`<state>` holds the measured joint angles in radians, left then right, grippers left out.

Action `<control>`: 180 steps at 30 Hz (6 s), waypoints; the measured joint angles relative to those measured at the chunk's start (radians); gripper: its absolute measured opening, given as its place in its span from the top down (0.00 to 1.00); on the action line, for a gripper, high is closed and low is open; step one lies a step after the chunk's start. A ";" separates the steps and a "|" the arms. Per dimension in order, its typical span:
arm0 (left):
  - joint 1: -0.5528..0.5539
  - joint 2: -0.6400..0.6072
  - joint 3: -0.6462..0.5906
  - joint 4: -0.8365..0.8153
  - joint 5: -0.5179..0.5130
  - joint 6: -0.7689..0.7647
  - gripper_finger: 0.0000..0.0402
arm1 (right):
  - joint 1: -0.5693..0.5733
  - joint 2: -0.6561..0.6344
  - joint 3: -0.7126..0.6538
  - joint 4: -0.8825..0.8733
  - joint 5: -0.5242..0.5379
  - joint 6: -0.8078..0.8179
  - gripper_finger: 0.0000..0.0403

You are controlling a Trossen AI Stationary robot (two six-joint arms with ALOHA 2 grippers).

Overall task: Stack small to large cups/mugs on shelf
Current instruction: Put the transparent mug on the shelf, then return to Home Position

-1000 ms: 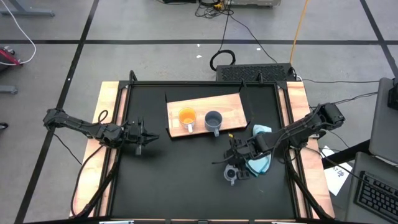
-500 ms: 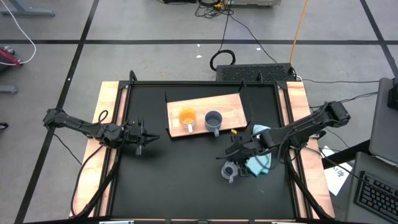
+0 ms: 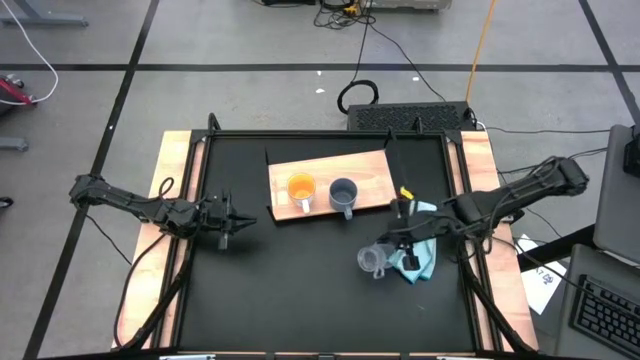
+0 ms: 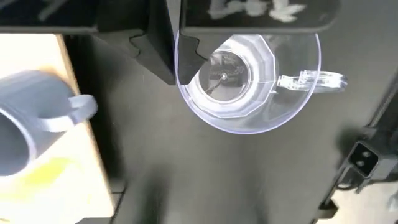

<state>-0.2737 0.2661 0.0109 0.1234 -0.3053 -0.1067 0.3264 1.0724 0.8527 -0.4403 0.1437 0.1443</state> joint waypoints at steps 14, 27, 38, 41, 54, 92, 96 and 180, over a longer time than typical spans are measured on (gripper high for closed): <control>0.000 0.000 0.000 0.001 -0.010 -0.004 0.94 | -0.003 -0.138 -0.303 0.282 0.016 0.015 1.00; 0.000 0.000 0.000 0.000 -0.010 -0.005 0.94 | -0.179 -0.145 -0.250 0.327 0.013 -0.137 1.00; 0.000 0.000 0.000 -0.019 -0.010 -0.003 0.94 | -0.372 -0.135 0.048 -0.107 -0.044 -0.247 1.00; 0.000 0.000 0.000 -0.019 -0.010 -0.002 0.94 | -0.422 -0.114 0.120 -0.197 -0.052 -0.274 1.00; 0.000 0.000 0.000 -0.016 -0.011 -0.001 0.94 | -0.610 0.057 0.240 -0.367 -0.194 -0.440 1.00; 0.000 0.000 0.000 -0.020 -0.020 0.026 0.94 | -0.811 0.378 0.321 -0.343 -0.396 -0.812 1.00; 0.000 0.000 0.000 -0.023 -0.020 0.033 0.94 | -0.827 0.404 0.321 -0.337 -0.397 -0.817 1.00; 0.000 -0.001 0.054 0.003 0.025 0.138 0.99 | -0.621 0.220 0.511 -0.364 -0.381 -0.689 0.99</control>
<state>-0.2737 0.2653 0.0648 0.1265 -0.2805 0.0318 -0.2944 1.2928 1.3640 -0.8043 -0.2371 -0.5450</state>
